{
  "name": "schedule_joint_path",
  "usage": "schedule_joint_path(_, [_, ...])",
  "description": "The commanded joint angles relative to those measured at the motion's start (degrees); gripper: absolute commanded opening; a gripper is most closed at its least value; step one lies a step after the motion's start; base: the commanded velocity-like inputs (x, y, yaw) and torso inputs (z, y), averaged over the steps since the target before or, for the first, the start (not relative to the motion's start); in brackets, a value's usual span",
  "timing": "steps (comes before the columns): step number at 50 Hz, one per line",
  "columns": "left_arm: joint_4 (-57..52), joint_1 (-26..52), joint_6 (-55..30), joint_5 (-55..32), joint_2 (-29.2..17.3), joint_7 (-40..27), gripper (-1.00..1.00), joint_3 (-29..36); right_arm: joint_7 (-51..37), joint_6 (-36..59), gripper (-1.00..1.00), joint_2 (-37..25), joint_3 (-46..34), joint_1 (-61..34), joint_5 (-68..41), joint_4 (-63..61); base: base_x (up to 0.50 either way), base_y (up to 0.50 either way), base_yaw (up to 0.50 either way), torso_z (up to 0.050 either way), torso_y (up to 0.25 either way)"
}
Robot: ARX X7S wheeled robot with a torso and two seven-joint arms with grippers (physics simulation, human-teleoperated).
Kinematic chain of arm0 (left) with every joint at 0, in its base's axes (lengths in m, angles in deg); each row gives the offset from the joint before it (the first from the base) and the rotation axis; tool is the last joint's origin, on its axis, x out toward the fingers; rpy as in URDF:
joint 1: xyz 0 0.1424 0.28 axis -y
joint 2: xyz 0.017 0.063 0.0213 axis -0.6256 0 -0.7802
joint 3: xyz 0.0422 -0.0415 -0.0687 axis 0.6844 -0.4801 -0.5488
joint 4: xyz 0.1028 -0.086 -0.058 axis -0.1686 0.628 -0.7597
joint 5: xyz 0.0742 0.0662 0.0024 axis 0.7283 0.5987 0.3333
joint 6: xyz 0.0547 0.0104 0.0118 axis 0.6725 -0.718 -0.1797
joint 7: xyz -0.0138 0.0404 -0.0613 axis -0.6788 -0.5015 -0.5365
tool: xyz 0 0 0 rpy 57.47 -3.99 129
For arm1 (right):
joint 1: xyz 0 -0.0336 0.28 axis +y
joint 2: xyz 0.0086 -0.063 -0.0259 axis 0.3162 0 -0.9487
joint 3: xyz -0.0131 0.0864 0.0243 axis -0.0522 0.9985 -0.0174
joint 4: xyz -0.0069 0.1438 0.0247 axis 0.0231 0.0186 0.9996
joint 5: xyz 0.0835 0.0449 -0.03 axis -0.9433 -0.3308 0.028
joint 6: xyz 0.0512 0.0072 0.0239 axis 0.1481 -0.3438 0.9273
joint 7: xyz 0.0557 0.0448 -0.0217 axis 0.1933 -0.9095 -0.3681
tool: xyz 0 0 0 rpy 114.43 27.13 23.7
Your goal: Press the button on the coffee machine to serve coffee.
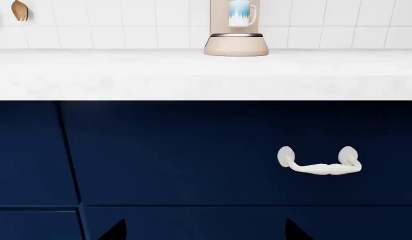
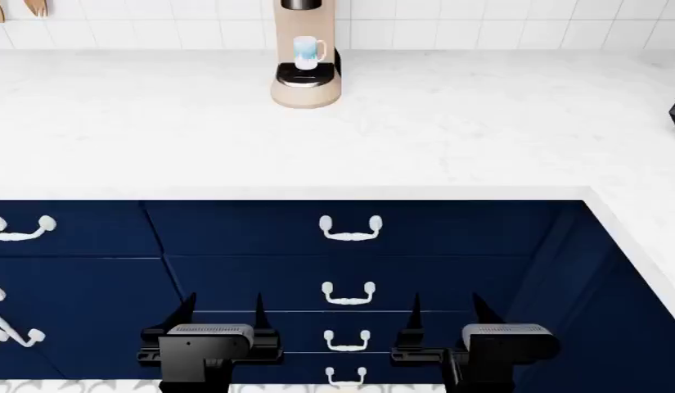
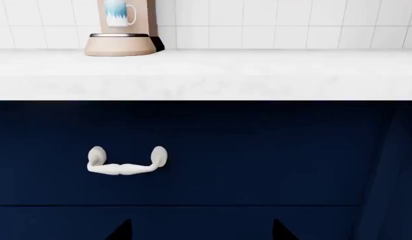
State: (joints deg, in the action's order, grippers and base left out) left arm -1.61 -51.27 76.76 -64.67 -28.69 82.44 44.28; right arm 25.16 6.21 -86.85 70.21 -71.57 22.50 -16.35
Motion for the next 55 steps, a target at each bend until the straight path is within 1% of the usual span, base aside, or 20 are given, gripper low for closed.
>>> schedule_joint_path(1, [0.2, 0.1, 0.1, -0.3, -0.7, -1.5, 1.00, 1.6, -1.3, 0.5, 1.00, -0.9, -1.2, 0.1, -0.5, -0.4, 0.00, 0.00, 0.00, 0.000, 0.000])
schedule_joint_path(11, [-0.3, 0.0, -0.5, -0.5, -2.3, -4.4, 1.00, 4.4, -3.5, 0.5, 1.00, -2.7, -3.1, 0.1, -1.6, -0.8, 0.00, 0.00, 0.00, 0.000, 0.000])
schedule_joint_path(28, [0.7, 0.7, -0.3, -3.6, -3.9, -6.1, 1.00, 5.0, -5.3, 0.8, 1.00, -4.3, -5.2, -0.2, -2.5, -0.5, 0.00, 0.00, 0.00, 0.000, 0.000])
schedule_joint_path(33, [0.2, 0.8, -0.6, -3.5, -3.6, -7.3, 1.00, 5.7, -5.7, 0.9, 1.00, -4.6, -5.6, -0.3, -2.7, -0.4, 0.00, 0.00, 0.00, 0.050, 0.000])
schedule_joint_path(45, [0.3, 0.5, 0.0, -3.9, -5.4, -7.8, 1.00, 6.7, -6.9, 1.1, 1.00, -5.3, -6.3, -0.4, -3.4, -0.4, 0.00, 0.00, 0.00, 0.050, 0.000])
schedule_joint_path(55, [0.2, 0.7, 0.1, -4.7, -5.7, -8.9, 1.00, 7.1, -7.8, 1.4, 1.00, -5.9, -7.3, -0.7, -3.5, -0.2, 0.00, 0.00, 0.00, 0.050, 0.000])
